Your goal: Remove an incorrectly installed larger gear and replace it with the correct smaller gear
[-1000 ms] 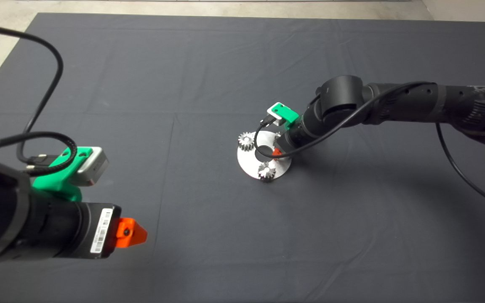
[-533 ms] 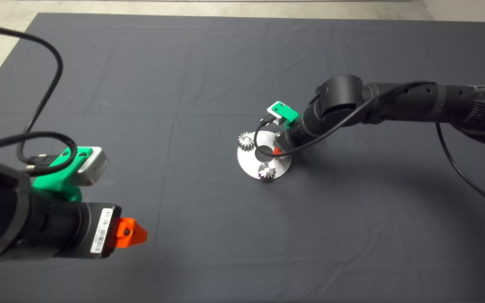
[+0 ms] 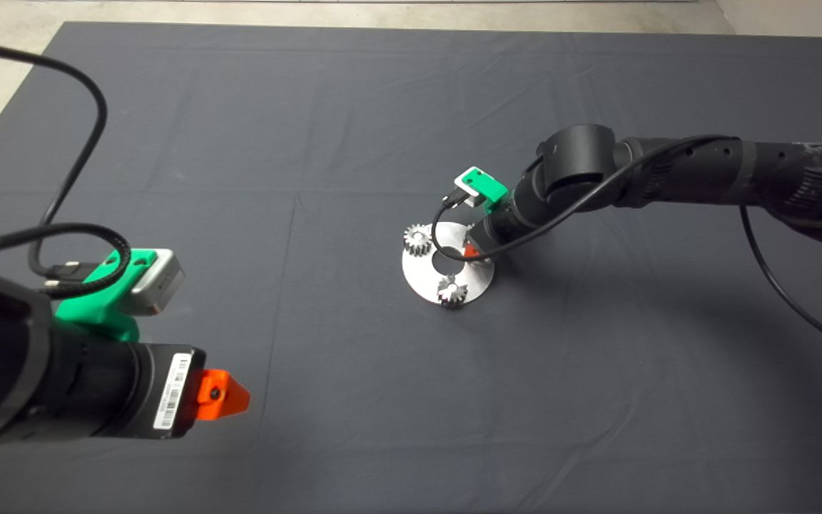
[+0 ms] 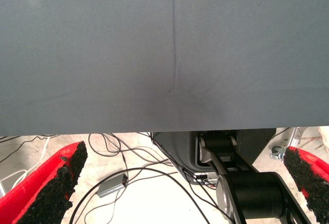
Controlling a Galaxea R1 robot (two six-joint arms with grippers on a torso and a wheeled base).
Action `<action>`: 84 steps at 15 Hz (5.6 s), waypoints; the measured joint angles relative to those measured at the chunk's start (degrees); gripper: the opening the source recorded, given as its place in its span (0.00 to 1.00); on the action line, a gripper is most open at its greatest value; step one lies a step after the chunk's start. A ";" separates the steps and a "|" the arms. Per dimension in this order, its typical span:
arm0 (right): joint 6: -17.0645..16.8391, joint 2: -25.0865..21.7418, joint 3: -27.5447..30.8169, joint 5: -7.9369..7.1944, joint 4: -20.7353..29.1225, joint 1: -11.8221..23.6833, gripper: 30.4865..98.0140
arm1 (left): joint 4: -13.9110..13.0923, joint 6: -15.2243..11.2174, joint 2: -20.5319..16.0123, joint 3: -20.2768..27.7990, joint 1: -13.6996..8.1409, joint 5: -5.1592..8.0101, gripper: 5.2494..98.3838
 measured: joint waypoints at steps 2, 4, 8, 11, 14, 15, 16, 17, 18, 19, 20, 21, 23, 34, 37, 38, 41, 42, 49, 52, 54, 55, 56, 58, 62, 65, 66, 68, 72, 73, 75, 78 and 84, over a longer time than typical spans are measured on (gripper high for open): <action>0.02 0.01 0.00 0.07 0.01 0.00 0.44 | 0.00 0.00 0.00 0.00 0.00 0.00 0.99; 0.24 0.02 0.00 0.15 0.04 -0.01 0.40 | -0.02 0.00 0.00 0.00 0.00 0.02 0.99; 0.63 0.10 0.00 0.22 0.01 0.00 0.37 | 0.00 0.00 0.00 0.00 0.00 0.02 0.99; 1.73 0.18 0.02 0.22 0.04 -0.01 0.33 | 0.00 0.01 0.00 0.00 0.00 0.00 0.99; 2.15 0.18 0.02 0.29 0.06 -0.01 0.31 | -0.02 0.04 0.00 0.00 0.00 0.00 0.99; 2.20 0.18 0.02 0.39 0.06 -0.01 0.31 | -0.02 0.04 0.00 0.00 0.00 0.00 0.99; 2.34 0.16 0.02 0.80 0.04 -0.01 0.29 | 0.00 0.04 0.00 0.00 0.00 0.00 0.99; 2.34 0.05 0.02 1.18 0.04 -0.04 0.29 | -0.01 0.04 -0.05 0.00 0.00 0.00 0.99; 2.34 0.05 0.02 1.27 0.04 -0.04 0.29 | -0.02 0.04 -0.16 0.00 0.00 0.00 0.99; 2.34 0.05 0.02 1.27 0.04 -0.04 0.29 | -0.01 0.04 -0.16 0.00 0.00 0.00 0.99; 2.36 0.05 0.02 1.27 0.04 -0.04 0.28 | 0.00 0.04 -0.16 0.00 0.00 0.00 0.99; 2.36 0.02 0.02 1.27 0.04 -0.04 0.28 | -0.01 0.04 -0.16 0.00 0.00 0.02 0.99; 2.36 0.00 0.06 1.29 0.01 -0.04 0.28 | 0.00 0.04 -0.16 0.00 0.00 0.00 0.99; 3.11 -0.37 2.10 1.03 0.04 1.69 0.26 | -0.02 0.04 -0.16 0.00 0.02 0.00 0.99; 3.91 -0.43 3.41 1.66 0.04 4.26 0.27 | -0.02 0.04 -0.16 0.00 0.02 0.00 0.99; 3.91 -0.43 3.61 1.75 0.04 4.60 0.26 | -0.02 0.04 -0.18 0.00 0.02 0.02 0.99; 3.99 -0.84 4.45 1.50 0.04 4.61 0.27 | -0.02 0.04 -0.16 0.00 0.13 0.00 0.99; 4.16 -1.61 5.73 1.49 0.06 4.64 0.26 | -0.02 0.04 -0.16 0.00 0.16 0.00 0.99; 4.99 -9.71 9.07 -2.45 0.20 4.77 0.26 | -0.02 0.04 -0.16 0.00 0.16 0.01 0.99; 5.14 -15.12 15.80 -3.38 0.80 4.79 0.26 | -0.02 0.04 -0.16 0.00 0.16 0.00 0.99; 5.81 -18.00 20.34 -3.35 1.47 4.79 0.26 | -0.02 0.04 -0.13 0.00 0.16 0.00 0.99; 6.36 -19.67 22.53 -3.41 2.12 4.84 0.26 | -0.02 0.04 -0.16 0.00 0.16 0.02 0.99; 6.67 -21.16 24.16 -3.58 2.83 4.90 0.26 | -0.02 0.04 -0.16 0.00 0.16 0.05 0.99; 6.94 -22.33 25.09 -4.54 4.19 4.90 0.26 | -0.02 0.04 -0.11 0.00 0.16 -0.03 0.99; 7.06 -22.20 29.89 -5.14 4.53 4.90 0.26 | -0.02 0.04 -0.16 0.00 0.16 0.07 0.99; 7.06 -23.49 30.79 -5.72 4.74 4.73 0.26 | -0.02 0.06 -0.13 0.00 0.16 0.02 0.99; 7.08 -23.88 30.82 -6.25 4.69 4.56 0.26 | -0.01 0.05 -0.13 0.00 0.16 0.00 0.99; 7.08 -24.10 31.59 -6.14 4.56 3.28 0.26 | -0.02 0.04 -0.12 0.00 0.16 0.02 0.99; 7.08 -25.04 33.09 -6.21 2.28 -0.07 0.26 | -0.01 0.06 -0.11 0.00 0.17 0.02 0.99; 7.08 -25.43 33.08 -6.41 2.05 -0.52 0.26 | -0.02 0.06 -0.11 0.00 0.16 0.01 0.99; 7.65 -25.54 33.07 -6.55 1.27 -0.63 0.26 | -0.02 0.06 0.01 0.00 0.16 -0.01 0.99; 9.28 -25.53 32.83 -6.45 -4.64 -1.63 0.26 | -0.02 0.04 0.01 0.00 0.17 0.07 0.99; 10.45 -25.37 31.34 -7.04 -5.60 -3.17 0.26 | -0.02 0.04 0.00 0.00 0.17 0.02 0.99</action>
